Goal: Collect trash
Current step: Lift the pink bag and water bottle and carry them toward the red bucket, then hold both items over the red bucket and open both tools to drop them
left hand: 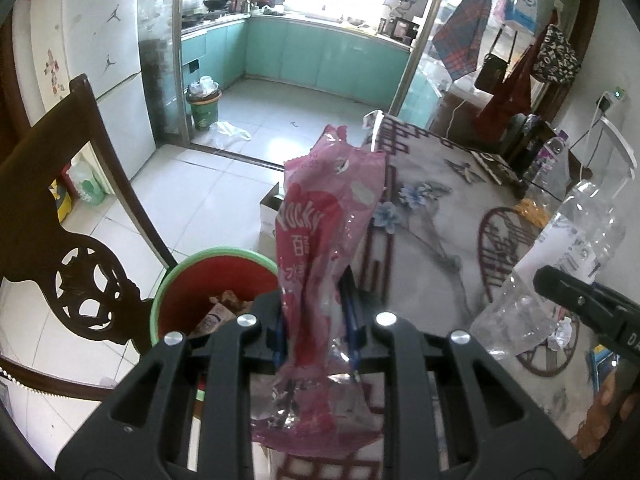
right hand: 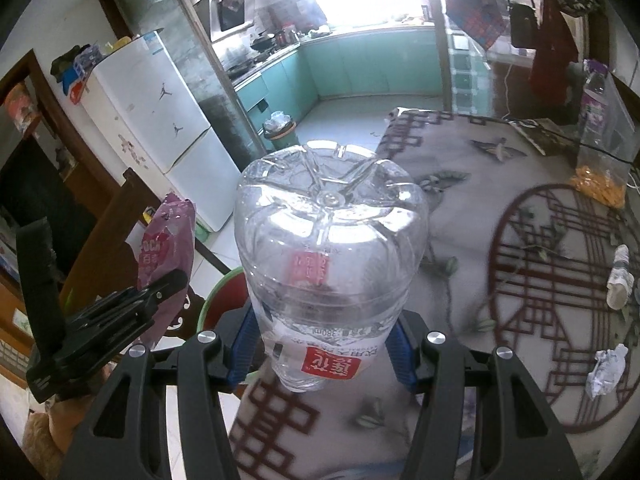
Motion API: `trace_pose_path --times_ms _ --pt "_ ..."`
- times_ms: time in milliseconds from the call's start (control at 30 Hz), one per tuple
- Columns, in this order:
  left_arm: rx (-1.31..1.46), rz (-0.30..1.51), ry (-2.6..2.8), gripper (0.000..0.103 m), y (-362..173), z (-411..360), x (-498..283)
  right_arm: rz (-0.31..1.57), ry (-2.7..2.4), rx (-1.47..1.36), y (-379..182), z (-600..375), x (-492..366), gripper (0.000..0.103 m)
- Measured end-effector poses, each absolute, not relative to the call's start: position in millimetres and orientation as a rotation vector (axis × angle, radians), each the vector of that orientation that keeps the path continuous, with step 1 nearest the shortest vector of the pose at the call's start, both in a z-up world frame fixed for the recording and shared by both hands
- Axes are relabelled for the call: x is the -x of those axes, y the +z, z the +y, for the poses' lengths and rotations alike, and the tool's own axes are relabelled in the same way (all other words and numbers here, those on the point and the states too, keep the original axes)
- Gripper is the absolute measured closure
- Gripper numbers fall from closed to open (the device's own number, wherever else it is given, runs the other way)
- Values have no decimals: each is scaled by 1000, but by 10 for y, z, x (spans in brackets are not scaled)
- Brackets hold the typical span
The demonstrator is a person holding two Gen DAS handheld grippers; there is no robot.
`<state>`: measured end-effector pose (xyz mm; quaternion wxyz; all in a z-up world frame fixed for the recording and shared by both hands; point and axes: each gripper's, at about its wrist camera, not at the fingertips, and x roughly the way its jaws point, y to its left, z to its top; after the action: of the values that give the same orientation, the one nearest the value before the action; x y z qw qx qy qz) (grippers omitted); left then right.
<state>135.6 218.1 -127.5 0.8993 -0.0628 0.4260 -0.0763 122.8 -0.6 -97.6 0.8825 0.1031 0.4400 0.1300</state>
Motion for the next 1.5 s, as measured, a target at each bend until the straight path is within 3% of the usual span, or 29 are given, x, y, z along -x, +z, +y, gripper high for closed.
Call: trace_pose_path --times_ms 633,1200,1267,1300,1333,1500 --pt "198 944 -69 81 -1565 3056 -1632 1004 381 -146 -1296 994 -1608 49" --pt "219 978 -37 81 -1741 3285 -1822 1020 455 -70 -1483 1510 -1784 49" --pt "217 980 -36 77 -1743 3283 -1824 1019 461 -75 -1484 1534 -1818 44" --pt "215 985 -29 63 -1750 3283 -1830 1027 459 -77 -1491 1542 -1838 28" --pt "217 984 -21 45 -1750 3291 -1832 1018 447 -87 -1482 1527 -1837 25" --pt "218 958 -5 42 -1685 3319 -1798 995 441 -90 -1380 1439 -1793 26"
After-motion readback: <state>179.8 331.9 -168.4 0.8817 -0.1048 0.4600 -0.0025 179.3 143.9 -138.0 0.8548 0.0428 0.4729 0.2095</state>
